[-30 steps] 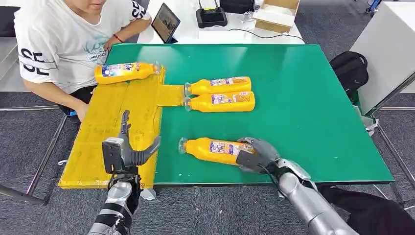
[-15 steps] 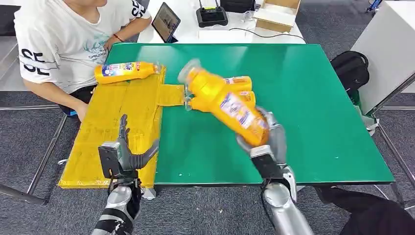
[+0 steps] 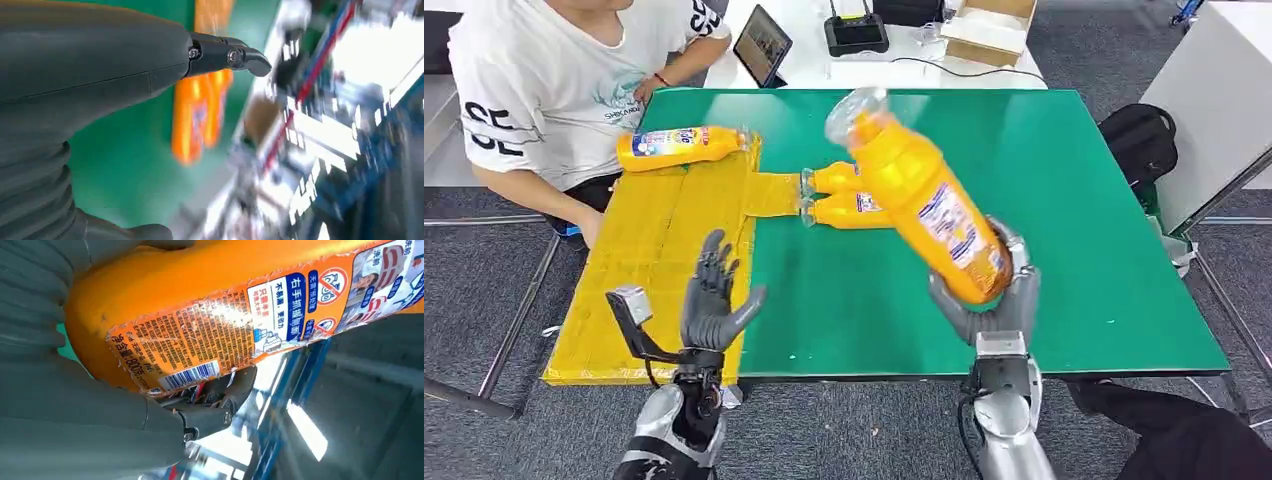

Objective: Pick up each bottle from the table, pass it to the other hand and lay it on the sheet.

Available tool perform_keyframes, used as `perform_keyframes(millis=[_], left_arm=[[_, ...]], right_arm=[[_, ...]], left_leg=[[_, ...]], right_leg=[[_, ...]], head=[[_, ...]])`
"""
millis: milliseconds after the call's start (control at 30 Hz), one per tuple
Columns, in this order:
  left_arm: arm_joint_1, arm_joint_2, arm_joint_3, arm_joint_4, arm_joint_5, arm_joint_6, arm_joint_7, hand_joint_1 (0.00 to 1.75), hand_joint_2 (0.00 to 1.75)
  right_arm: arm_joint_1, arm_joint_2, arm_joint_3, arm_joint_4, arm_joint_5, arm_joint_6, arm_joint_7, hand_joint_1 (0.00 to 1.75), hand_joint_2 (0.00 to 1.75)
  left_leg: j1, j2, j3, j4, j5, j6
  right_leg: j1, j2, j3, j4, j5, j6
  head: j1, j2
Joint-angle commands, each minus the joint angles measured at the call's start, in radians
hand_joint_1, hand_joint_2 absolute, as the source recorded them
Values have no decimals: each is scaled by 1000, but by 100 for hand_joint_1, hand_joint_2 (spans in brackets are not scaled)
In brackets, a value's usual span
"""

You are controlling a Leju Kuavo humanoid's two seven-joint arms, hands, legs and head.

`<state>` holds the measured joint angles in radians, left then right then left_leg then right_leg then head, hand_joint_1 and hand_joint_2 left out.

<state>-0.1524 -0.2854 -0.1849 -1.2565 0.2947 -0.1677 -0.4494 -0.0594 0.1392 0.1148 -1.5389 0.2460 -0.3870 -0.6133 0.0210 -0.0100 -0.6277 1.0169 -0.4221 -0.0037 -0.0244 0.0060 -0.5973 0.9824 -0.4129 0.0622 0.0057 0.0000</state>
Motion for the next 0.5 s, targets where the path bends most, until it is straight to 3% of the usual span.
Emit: perform_keyframes(millis=[33, 200, 500], left_arm=[[8, 46, -128, -73, 51, -64, 26, 0, 175], [4, 54, -135, -69, 78, -91, 32, 0, 175], [6, 52, -187, -66, 108, -141, 45, 0, 175]], right_arm=[[21, 19, 63, 119, 15, 70, -33, 175, 175], [21, 15, 70, 121, 25, 92, -30, 175, 175], [13, 59, 162, 298, 52, 166, -36, 175, 175]], left_leg=[[0, 2, 4, -1, -1, 1], [0, 3, 5, -2, -1, 1], [1, 3, 7, -3, -2, 1]], right_leg=[[1, 1, 4, -1, -1, -2], [1, 1, 4, -2, -1, -3], [2, 2, 6, -2, -1, -4]], head=[[0, 0], [0, 0], [0, 0]])
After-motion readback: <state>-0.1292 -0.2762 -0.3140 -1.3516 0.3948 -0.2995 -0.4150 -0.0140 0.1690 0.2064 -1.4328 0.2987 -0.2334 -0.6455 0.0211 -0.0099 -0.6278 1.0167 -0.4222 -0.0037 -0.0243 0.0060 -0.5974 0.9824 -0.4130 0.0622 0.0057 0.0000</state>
